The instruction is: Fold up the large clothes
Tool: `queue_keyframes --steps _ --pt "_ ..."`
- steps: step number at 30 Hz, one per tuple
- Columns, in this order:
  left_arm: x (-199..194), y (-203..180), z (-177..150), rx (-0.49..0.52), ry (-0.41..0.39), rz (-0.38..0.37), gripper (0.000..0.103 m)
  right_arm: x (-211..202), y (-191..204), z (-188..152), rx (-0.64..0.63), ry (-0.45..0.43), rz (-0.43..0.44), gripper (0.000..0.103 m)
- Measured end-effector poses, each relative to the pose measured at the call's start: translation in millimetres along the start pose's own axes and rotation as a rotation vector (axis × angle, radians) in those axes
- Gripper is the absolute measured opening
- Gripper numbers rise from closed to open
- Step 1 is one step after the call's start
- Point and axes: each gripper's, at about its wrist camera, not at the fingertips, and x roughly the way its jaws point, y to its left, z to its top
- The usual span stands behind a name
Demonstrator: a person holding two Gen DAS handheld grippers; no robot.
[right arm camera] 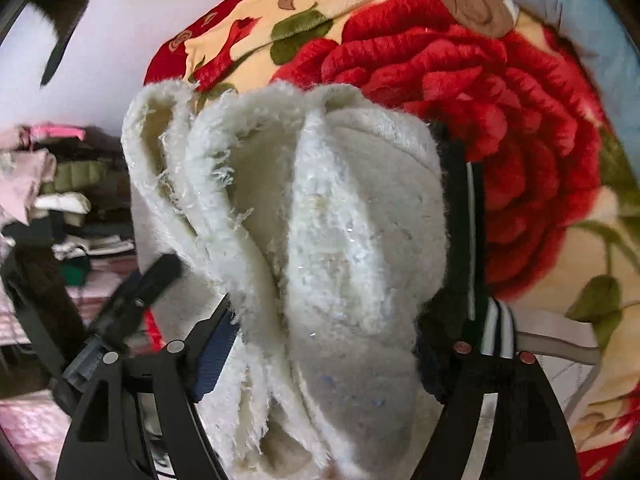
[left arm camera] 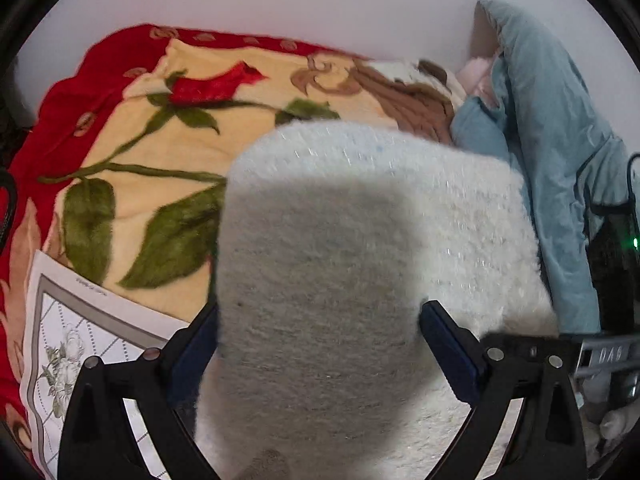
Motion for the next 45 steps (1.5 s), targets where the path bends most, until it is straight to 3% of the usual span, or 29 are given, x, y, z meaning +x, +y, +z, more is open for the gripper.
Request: queue_keyframes --steps 5,11,17,27,36,45 --pt "-34.0 0.7 -11.1 0.007 -0.071 0.117 0.101 -25.0 17.1 -45.9 -0.073 -0.154 -0.248 0.103" --pt "-93.5 -11.2 -52.6 0.024 -0.142 0.239 0.101 -61.6 24.7 -122.1 -0.081 -0.290 -0.474 0.103" --pt "-169.4 -31.0 -105.7 0.022 -0.193 0.276 0.101 -102.4 54.0 -199.8 -0.089 -0.396 -0.551 0.103" --pt "-329.3 -72.9 -188.6 0.083 -0.306 0.235 0.101 -231.1 128.6 -371.6 -0.086 -0.592 -0.611 0.103" --pt "-452.6 -98.0 -250.1 0.129 -0.382 0.223 0.101 -334.8 193.6 -520.0 -0.107 -0.751 -0.617 0.103" --pt "-539.7 -115.9 -299.4 0.113 -0.478 0.245 0.101 -406.2 223.6 -624.4 -0.161 -0.847 -0.581 0.103"
